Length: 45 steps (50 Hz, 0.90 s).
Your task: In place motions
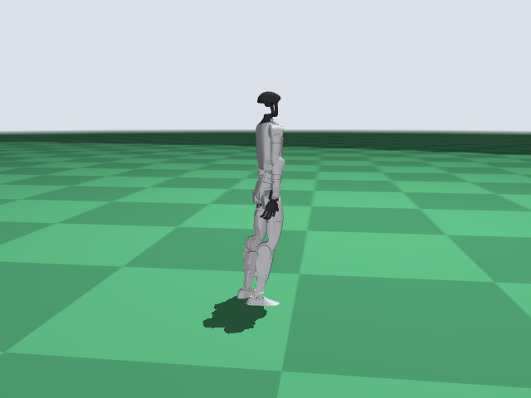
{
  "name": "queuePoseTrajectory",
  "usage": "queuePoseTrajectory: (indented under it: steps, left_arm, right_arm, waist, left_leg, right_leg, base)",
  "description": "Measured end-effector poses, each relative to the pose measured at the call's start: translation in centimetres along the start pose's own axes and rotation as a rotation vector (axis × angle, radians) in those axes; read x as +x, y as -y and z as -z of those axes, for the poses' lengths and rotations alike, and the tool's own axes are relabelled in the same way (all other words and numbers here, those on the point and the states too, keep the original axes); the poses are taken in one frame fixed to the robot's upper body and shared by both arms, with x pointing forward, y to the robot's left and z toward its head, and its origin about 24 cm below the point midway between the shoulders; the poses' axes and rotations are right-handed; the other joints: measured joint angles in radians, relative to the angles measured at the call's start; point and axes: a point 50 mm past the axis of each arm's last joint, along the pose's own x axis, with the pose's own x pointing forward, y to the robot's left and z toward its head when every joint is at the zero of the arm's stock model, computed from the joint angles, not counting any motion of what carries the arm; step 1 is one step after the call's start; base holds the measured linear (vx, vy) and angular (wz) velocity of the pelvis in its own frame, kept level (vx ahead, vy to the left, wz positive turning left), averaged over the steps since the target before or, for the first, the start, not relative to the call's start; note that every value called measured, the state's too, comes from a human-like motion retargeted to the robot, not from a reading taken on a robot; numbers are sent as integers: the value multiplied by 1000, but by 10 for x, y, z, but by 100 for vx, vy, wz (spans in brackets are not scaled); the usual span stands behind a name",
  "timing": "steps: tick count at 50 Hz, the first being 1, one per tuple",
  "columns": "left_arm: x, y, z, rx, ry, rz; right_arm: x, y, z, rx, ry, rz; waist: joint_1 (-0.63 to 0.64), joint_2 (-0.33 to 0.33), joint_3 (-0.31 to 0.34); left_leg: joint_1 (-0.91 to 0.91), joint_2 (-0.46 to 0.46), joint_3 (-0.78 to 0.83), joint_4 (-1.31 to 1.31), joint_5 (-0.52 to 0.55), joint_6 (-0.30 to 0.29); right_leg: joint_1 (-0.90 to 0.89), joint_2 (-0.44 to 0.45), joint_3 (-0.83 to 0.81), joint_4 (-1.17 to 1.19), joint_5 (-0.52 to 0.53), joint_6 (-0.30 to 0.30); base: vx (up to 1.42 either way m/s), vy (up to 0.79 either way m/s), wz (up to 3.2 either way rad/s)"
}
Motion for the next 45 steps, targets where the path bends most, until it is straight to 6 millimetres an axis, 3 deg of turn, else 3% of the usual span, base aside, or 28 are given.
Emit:
queuePoseTrajectory:
  steps: [13,25,30,34,38,40,42,45]
  left_arm:
    - [0,4,26,2,-112,12]
    - [0,4,20,35,-103,39]
    - [-1,-1,-3,94,-36,50]
    - [-4,-3,-35,173,85,33]
    - [-6,5,-63,213,193,18]
    - [-7,13,-72,238,221,35]
    - [-7,18,-73,242,232,39]
    - [-5,13,-66,175,234,-16]
  right_arm:
    - [-2,-1,-21,-87,57,-2]
    - [-1,-6,-23,-143,58,-17]
    - [-1,0,-18,-99,58,-6]
    - [-3,7,-11,-38,42,-1]
    - [-3,13,1,21,21,11]
    - [-2,15,7,72,29,10]
    - [-1,15,15,108,11,17]
    - [-2,19,24,69,-48,52]
  waist:
    - [-172,21,10]
    - [-204,32,15]
    - [-144,36,53]
    - [52,12,107]
    - [200,-1,133]
    - [203,-12,145]
    - [69,-8,158]
    - [-25,0,153]
  left_leg:
    - [-5,-24,-142,-3,12,13]
    - [-23,-31,-182,1,24,6]
    - [-41,-17,-176,40,28,-3]
    - [-66,2,-108,79,34,-3]
    - [-144,4,-150,112,45,21]
    - [-170,-24,-150,111,14,56]
    - [-163,-29,-118,102,-21,67]
    - [-115,45,159,80,-79,26]
  right_leg:
    - [18,-34,-138,-22,38,-2]
    - [22,-36,-181,-35,64,-12]
    - [25,-42,-187,-13,72,-35]
    - [9,-63,-120,57,48,-36]
    - [54,-104,-154,88,-26,22]
    - [70,-124,-263,91,-41,22]
    - [93,-152,-497,74,-18,6]
    - [157,-173,-746,43,-7,42]
  base:
    - [5,-2,56]
    - [0,-1,9]
    - [-4,-1,-15]
    - [-8,-9,-81]
    - [3,-22,97]
    - [18,-26,396]
    - [30,-29,649]
    - [27,-32,491]
